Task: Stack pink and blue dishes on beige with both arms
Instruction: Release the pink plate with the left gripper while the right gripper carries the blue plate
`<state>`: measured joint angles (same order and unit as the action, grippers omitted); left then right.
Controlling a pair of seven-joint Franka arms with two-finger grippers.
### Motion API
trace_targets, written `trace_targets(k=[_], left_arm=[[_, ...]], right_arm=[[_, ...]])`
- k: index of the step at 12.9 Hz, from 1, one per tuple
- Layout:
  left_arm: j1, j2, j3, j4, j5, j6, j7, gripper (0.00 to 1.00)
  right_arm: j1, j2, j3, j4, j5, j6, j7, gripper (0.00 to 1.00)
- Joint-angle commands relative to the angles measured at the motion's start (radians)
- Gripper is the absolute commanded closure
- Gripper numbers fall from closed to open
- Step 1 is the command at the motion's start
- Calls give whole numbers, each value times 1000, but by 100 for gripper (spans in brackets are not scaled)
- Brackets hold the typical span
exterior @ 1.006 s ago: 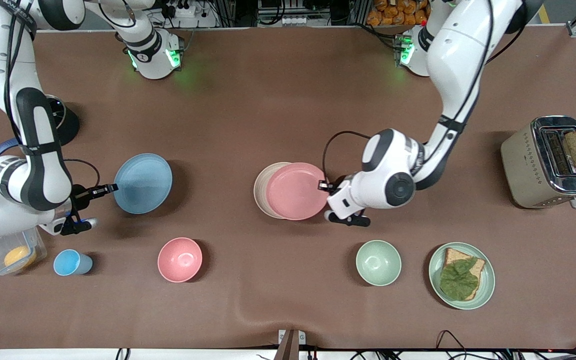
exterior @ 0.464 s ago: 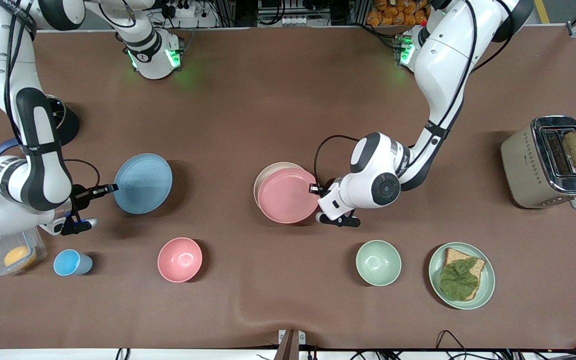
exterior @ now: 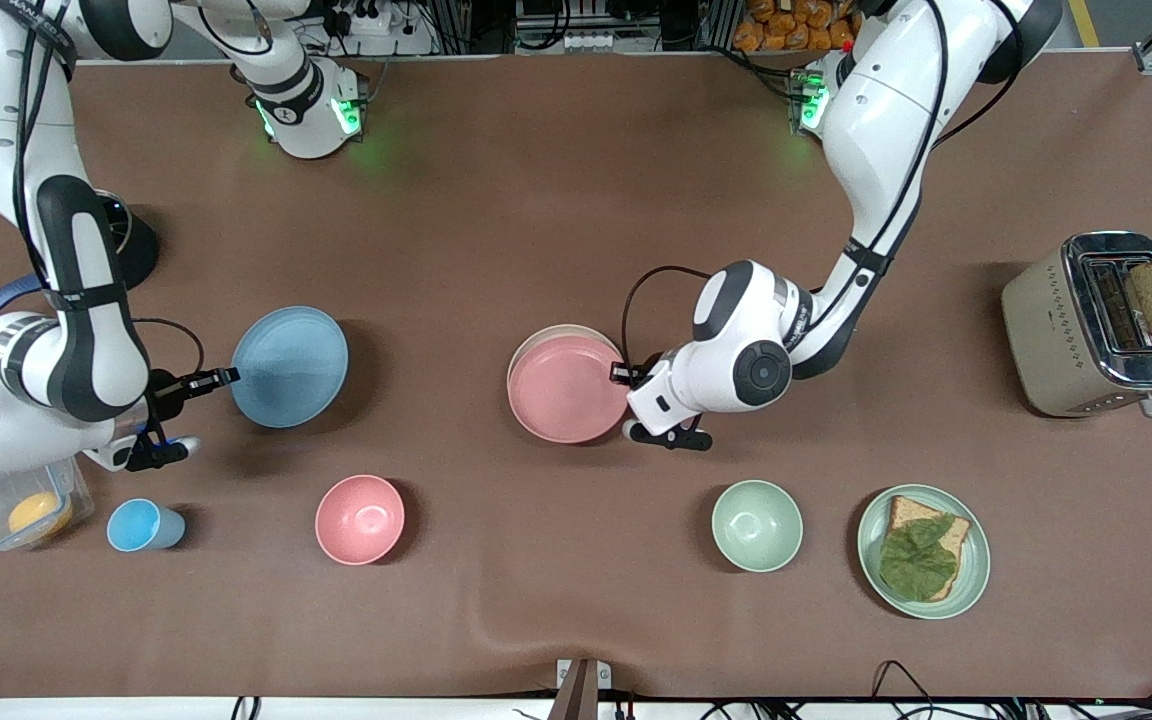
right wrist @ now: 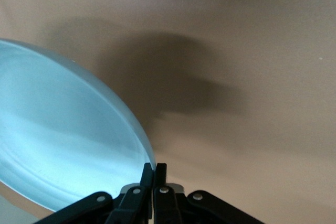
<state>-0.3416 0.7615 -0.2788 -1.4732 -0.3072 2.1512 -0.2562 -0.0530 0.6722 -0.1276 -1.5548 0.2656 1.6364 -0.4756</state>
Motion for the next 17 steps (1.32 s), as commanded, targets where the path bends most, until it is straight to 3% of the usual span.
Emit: trace_targets(k=[1,4,7,11,14,17], left_arm=[[47,-73,30,2,22,-135,8,0],[105,-145,29,5,282,-192,28,0],[157,-200,35,5,411,-194,40,0],[326,-304,26,10,402,-241,215,0],[432,-395,15,13,373,-310,238,0],[435,-499,49,5,307,-341,235,0]], right_arm=[[15,-3,-3,7,17,-21,32,100],[99,-19,14,15,27,-55,199,100],[189,-14,45,59,136,-81,403,100],[370,-6,43,90,228,-55,632,100],[474,9,45,93,239,49,715,100],[527,24,45,93,247,112,724,100]])
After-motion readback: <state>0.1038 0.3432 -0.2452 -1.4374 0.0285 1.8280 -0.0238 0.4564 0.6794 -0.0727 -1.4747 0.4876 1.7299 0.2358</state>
